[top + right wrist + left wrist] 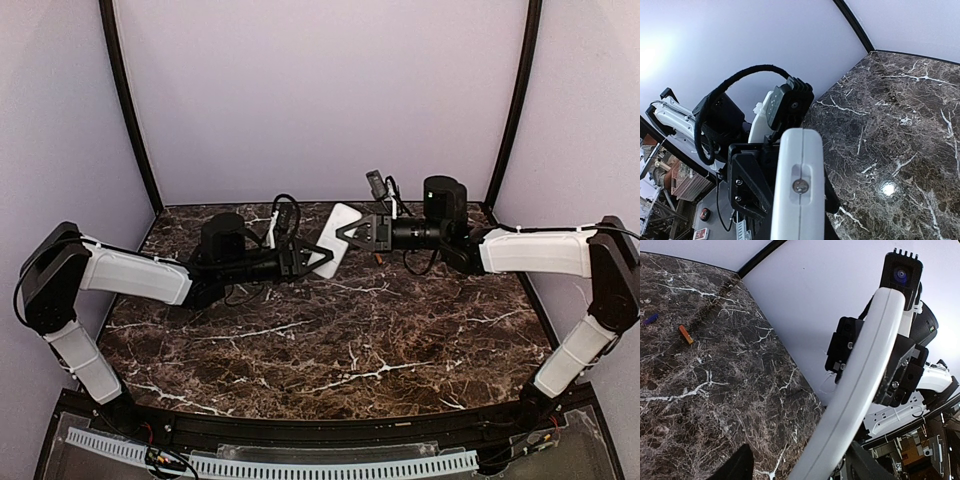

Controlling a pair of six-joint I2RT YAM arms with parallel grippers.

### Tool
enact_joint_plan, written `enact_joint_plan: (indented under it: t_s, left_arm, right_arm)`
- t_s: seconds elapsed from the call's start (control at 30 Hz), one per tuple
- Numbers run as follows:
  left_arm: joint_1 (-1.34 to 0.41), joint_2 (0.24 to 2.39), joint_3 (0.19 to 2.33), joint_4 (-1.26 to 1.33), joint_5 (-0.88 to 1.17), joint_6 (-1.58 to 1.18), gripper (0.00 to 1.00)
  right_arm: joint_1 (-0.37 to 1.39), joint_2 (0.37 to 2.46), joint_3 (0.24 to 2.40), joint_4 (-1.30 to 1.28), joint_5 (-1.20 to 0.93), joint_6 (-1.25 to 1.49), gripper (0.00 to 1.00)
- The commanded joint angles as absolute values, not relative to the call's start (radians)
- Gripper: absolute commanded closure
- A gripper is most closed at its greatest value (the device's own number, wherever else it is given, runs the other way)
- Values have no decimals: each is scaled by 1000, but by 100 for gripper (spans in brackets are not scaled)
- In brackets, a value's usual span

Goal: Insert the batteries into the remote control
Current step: Remove the battery cover from the remote control.

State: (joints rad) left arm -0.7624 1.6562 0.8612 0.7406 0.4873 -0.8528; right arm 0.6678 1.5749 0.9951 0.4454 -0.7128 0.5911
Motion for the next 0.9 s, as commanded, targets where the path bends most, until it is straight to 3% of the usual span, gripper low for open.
enact_joint_plan:
  t_s: [0.0, 0.1, 0.47, 0.77, 0.87]
  left_arm:
    - [-767, 1669, 870, 740, 494, -862, 41]
    - [-767, 1669, 854, 731, 495, -857, 47]
    - [-766, 1657, 820, 723, 487, -848, 53]
    - [-765, 1657, 818, 728, 479, -849, 64]
    - [-766, 1652, 815, 780, 499, -858, 59]
  right_arm:
    - [677, 1562, 1023, 473, -701, 572, 100]
    - [671, 1546, 1017, 494, -703, 578, 100]
    - [632, 1507, 974, 627, -743, 690, 100]
    - [617, 1502, 957, 676, -764, 726, 100]
    - [618, 1510, 954, 660, -755, 709, 100]
